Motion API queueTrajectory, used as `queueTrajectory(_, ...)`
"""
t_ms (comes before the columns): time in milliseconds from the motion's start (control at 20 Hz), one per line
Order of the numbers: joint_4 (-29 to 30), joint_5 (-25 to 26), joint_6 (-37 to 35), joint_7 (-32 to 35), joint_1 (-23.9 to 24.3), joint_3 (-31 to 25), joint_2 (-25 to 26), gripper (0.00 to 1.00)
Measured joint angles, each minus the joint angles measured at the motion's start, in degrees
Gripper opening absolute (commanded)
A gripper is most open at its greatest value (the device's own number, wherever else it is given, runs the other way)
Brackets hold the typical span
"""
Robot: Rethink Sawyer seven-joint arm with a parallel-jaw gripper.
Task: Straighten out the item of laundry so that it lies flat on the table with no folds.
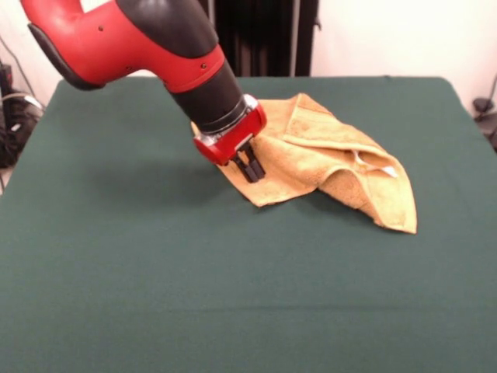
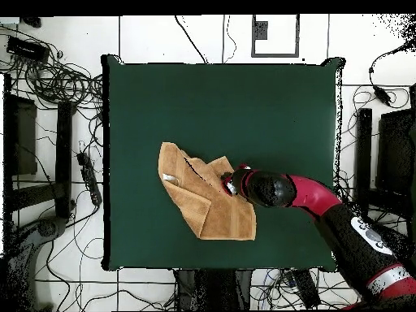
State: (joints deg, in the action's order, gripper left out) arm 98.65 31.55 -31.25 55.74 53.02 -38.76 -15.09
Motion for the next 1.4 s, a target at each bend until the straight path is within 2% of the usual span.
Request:
queueTrajectory(700,0.7,5.7,0.0,0.0,3.3,-3.9,1.7,0.00)
queueTrajectory(1400,2.2,14.9,0.2,0.0,14.4,-12.6,10.8,0.00)
